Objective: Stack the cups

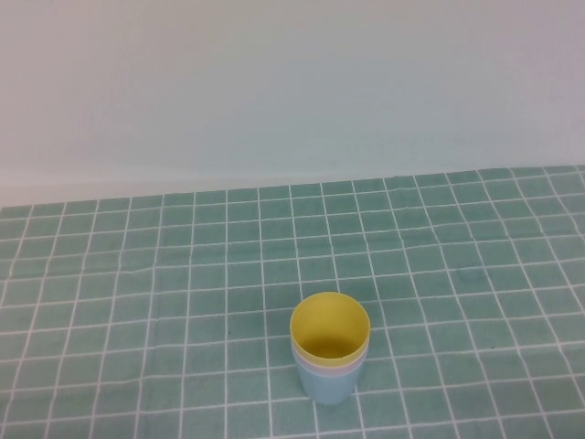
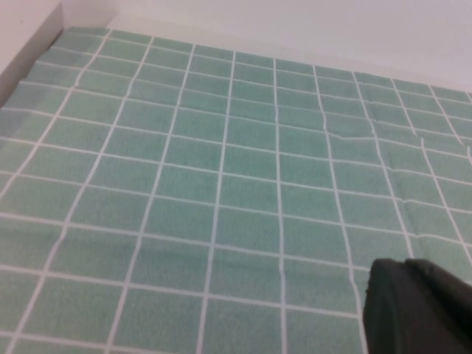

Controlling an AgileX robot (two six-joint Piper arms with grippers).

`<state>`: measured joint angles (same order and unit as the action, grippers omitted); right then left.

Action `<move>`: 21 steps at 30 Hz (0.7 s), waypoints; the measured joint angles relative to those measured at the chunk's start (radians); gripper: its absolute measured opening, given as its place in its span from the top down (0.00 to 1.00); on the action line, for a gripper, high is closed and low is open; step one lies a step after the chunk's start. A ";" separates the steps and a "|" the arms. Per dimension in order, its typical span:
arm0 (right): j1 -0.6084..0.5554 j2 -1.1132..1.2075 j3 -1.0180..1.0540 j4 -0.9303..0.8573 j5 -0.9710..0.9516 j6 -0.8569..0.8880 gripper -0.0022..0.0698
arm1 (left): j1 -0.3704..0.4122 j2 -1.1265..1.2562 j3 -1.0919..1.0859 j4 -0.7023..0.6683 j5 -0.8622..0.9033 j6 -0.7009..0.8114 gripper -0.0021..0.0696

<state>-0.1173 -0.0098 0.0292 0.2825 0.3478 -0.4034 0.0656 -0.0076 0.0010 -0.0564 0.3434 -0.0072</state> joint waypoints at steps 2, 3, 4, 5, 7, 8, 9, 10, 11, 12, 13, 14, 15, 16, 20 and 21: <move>0.019 -0.002 -0.002 -0.085 0.003 0.124 0.97 | 0.000 0.000 0.000 0.000 0.000 0.000 0.97; 0.030 -0.002 -0.004 -0.134 0.003 0.195 0.97 | 0.000 0.000 0.000 0.000 0.000 0.000 0.97; 0.041 -0.002 -0.004 -0.180 0.003 0.264 0.97 | 0.000 0.000 0.000 0.000 0.000 0.000 0.97; 0.054 -0.002 -0.004 -0.214 0.003 0.312 0.97 | 0.000 0.000 0.000 0.000 0.000 0.000 0.97; 0.077 -0.002 -0.004 -0.274 0.003 0.388 0.97 | 0.000 0.000 0.000 0.000 0.000 0.000 0.97; 0.084 -0.002 -0.004 -0.294 0.003 0.403 0.97 | 0.000 0.000 0.000 0.000 0.000 0.000 0.97; 0.090 -0.002 -0.004 -0.311 0.003 0.414 0.97 | 0.000 0.000 0.000 0.002 0.000 0.000 0.97; 0.099 -0.002 -0.004 -0.326 0.003 0.421 0.97 | 0.000 0.000 0.000 0.002 0.000 0.000 0.97; 0.100 -0.002 -0.004 -0.336 0.003 0.423 0.97 | 0.000 0.000 0.000 0.002 0.000 0.000 0.97; 0.101 -0.002 -0.004 -0.343 0.003 0.423 0.97 | 0.000 0.000 0.000 0.002 0.000 0.000 0.97; 0.102 -0.002 -0.004 -0.351 0.003 0.419 0.97 | 0.000 0.000 0.000 0.002 0.000 0.000 0.97; 0.102 -0.002 -0.004 -0.353 0.003 0.417 0.97 | 0.000 0.000 0.000 0.002 0.000 0.000 0.97; 0.104 -0.002 -0.004 -0.353 0.003 0.415 0.97 | 0.000 0.000 0.000 0.002 0.000 0.000 0.97; 0.105 -0.002 -0.004 -0.353 0.003 0.415 0.97 | 0.000 0.000 0.000 0.002 0.000 0.000 0.97; 0.106 -0.002 -0.004 -0.353 0.003 0.415 0.97 | 0.000 0.000 0.000 0.002 0.000 0.000 0.97; 0.106 -0.002 -0.004 -0.353 0.003 0.415 0.97 | 0.000 0.000 0.000 0.002 0.000 0.000 0.97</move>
<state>-0.0109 -0.0120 0.0250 -0.0709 0.3505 0.0116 0.0656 -0.0076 0.0010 -0.0543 0.3434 -0.0072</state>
